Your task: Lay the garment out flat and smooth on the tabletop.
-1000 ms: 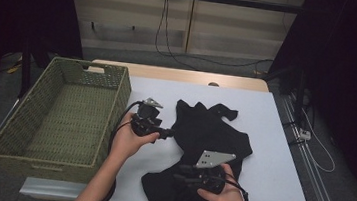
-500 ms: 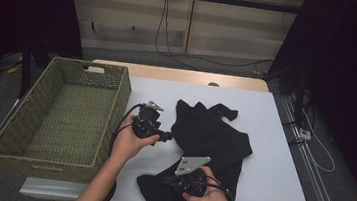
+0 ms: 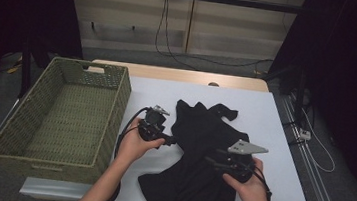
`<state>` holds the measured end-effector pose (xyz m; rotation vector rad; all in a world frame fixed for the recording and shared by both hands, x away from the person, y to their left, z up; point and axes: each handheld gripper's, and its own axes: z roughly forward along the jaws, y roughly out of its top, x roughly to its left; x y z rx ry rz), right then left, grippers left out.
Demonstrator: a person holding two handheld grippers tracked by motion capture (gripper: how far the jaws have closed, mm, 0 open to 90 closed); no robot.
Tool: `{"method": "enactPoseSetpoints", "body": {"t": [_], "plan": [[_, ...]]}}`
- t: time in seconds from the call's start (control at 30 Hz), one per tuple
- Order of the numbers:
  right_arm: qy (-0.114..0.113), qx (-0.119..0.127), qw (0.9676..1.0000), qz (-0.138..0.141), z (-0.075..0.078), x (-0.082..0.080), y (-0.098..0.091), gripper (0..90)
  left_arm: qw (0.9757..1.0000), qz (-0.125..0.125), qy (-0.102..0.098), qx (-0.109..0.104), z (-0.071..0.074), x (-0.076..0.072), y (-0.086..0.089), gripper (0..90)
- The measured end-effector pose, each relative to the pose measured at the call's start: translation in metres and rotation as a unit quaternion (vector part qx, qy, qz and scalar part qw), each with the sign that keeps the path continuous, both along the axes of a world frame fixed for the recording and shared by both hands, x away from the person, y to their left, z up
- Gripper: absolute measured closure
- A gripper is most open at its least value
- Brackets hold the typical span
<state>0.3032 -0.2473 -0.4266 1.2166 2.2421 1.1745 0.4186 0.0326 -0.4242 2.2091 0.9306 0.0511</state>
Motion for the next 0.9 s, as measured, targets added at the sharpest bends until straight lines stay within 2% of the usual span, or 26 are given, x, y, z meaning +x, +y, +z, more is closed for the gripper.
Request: {"method": "enactPoseSetpoints", "body": {"t": [0.03, 0.13, 0.23, 0.33, 0.37, 0.4, 0.43, 0.47, 0.57, 0.67, 0.77, 0.83, 0.9], "plan": [[0.0, -0.004, 0.9999, -0.015, -0.002, 0.0, -0.007, 44.4, 1.0, 0.001, -0.001, 0.0, -0.001, 0.0, -0.002, 29.0], [0.015, -0.013, 0.9992, -0.036, -0.01, 0.001, -0.015, 42.2, 1.0, 0.001, -0.004, 0.006, -0.005, 0.002, -0.007, 28.9], [0.011, -0.058, 0.9972, -0.045, -0.016, 0.001, -0.016, 40.7, 0.9999, 0.003, -0.009, 0.013, -0.011, 0.005, -0.013, 27.4], [0.032, -0.071, 0.996, -0.043, -0.028, 0.001, -0.013, 44.9, 0.9997, 0.006, -0.014, 0.02, -0.015, 0.007, -0.017, 26.0], [0.025, -0.061, 0.9971, -0.037, -0.029, 0.002, -0.013, 57.6, 0.9997, 0.006, -0.014, 0.019, -0.017, 0.009, -0.019, 26.0], [0.031, -0.054, 0.9978, -0.023, -0.029, 0.002, -0.014, 70.7, 0.9997, 0.008, -0.018, 0.018, -0.018, 0.009, -0.021, 26.3], [0.033, -0.06, 0.9975, -0.019, -0.027, 0.003, -0.013, 80.4, 0.9997, 0.006, -0.017, 0.019, -0.018, 0.01, -0.022, 26.7], [0.03, -0.068, 0.9971, -0.016, -0.027, 0.004, -0.014, 85.9, 0.9996, 0.01, -0.021, 0.018, -0.019, 0.011, -0.024, 27.2], [0.043, -0.05, 0.9977, -0.018, -0.025, 0.007, -0.021, 87.5, 0.9995, 0.011, -0.025, 0.016, -0.016, 0.013, -0.025, 26.8], [0.034, -0.054, 0.9973, -0.036, -0.022, 0.005, -0.034, 87.6, 0.9995, 0.012, -0.029, 0.003, -0.009, 0.014, -0.021, 26.4], [0.032, -0.055, 0.9962, -0.06, -0.017, 0.003, -0.052, 87.5, 0.9994, 0.017, -0.03, 0.001, -0.006, 0.015, -0.017, 26.0], [0.037, -0.045, 0.9966, -0.059, -0.018, 0.002, -0.06, 86.3, 0.9994, 0.02, -0.029, 0.003, -0.006, 0.015, -0.014, 26.0], [0.023, -0.048, 0.9966, -0.064, -0.018, 0.0, -0.061, 82.5, 0.9993, 0.023, -0.028, 0.004, -0.006, 0.015, -0.011, 26.2]]}}
